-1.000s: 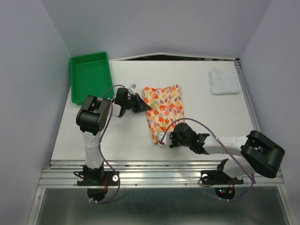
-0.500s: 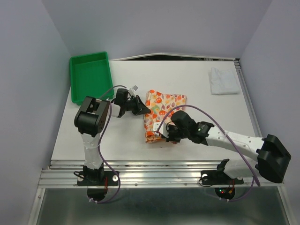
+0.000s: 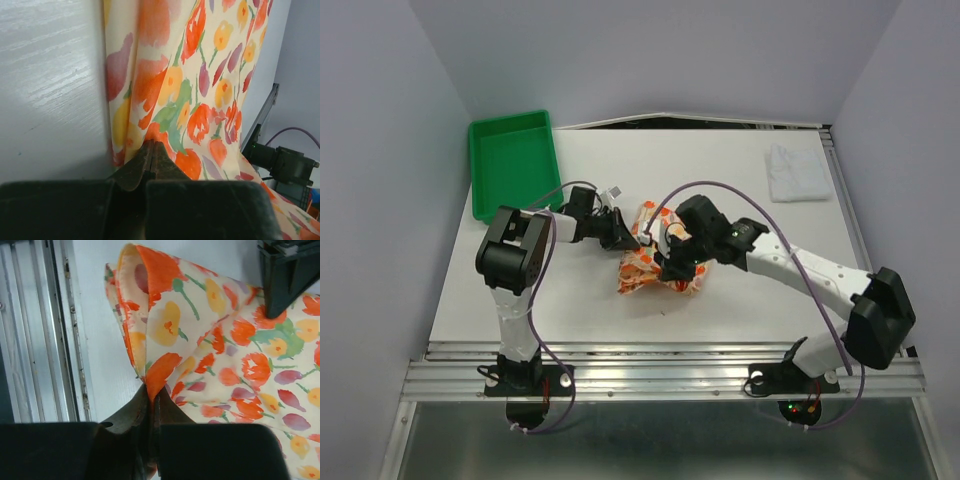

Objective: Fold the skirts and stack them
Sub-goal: Fold the skirt

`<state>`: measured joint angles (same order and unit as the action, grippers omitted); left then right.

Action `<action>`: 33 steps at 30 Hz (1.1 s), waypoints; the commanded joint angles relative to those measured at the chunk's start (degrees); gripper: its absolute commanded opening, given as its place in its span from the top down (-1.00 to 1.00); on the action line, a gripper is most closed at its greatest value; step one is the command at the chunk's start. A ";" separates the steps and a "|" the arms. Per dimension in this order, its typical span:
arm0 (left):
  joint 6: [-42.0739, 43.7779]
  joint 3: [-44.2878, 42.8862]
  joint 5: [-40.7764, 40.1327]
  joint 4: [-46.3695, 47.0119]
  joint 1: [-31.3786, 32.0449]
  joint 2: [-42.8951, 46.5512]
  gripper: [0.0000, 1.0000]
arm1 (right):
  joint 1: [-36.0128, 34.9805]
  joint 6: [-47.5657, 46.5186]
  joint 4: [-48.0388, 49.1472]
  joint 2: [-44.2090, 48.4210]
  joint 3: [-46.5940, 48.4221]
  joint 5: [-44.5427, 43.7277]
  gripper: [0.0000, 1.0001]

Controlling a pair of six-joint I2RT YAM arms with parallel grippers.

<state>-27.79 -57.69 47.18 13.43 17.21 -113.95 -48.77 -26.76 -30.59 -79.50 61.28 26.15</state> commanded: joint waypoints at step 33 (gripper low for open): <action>13.29 -12.18 -9.65 -22.48 -0.78 -10.24 1.00 | 30.05 -12.35 -32.43 -47.05 56.14 25.44 0.99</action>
<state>-20.25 -69.60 49.78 -4.10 17.06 -119.22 -20.23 -40.58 -62.02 -125.27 112.38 48.27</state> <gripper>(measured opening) 0.036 0.065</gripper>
